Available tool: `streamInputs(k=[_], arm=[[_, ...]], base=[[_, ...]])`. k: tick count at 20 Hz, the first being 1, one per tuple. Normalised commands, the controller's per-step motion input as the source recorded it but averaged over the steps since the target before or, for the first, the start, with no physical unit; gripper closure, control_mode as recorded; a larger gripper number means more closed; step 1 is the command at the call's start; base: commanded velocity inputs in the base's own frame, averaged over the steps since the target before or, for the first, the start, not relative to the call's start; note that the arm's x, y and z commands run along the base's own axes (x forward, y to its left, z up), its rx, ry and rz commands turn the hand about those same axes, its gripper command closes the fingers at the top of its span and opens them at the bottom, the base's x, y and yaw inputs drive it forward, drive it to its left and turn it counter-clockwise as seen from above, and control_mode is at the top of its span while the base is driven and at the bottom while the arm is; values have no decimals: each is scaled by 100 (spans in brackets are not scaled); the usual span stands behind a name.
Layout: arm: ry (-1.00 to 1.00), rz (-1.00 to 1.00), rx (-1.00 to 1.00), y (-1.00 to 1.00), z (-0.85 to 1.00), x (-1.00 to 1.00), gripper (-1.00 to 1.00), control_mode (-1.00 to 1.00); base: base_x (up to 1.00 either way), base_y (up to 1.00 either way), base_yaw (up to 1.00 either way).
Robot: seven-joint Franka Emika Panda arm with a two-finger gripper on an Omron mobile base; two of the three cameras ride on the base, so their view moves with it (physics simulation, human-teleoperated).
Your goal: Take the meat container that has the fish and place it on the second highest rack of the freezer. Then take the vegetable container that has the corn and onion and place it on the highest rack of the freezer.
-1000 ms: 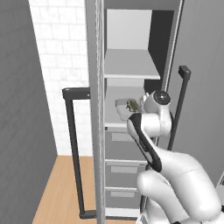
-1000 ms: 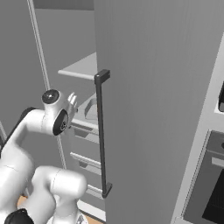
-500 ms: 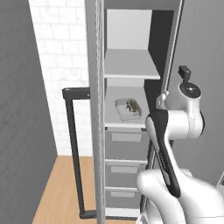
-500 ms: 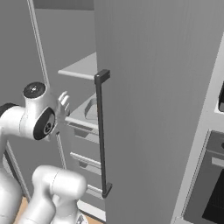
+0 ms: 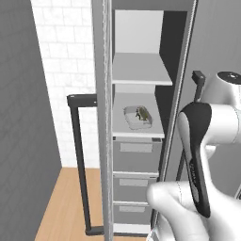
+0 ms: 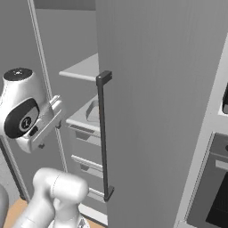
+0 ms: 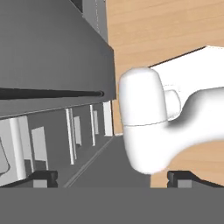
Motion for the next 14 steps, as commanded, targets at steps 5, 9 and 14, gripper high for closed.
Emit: streamInputs(k=[5, 9, 14], arm=[[-6, -6, 0, 2, -9, -88, -100, -100], [0, 0, 4, 0, -8, -16, -100, -100], [0, 0, 0, 0, 0, 0, -100, 100]], base=[[0, 0, 0], [0, 0, 0], [-87, -72, -10]])
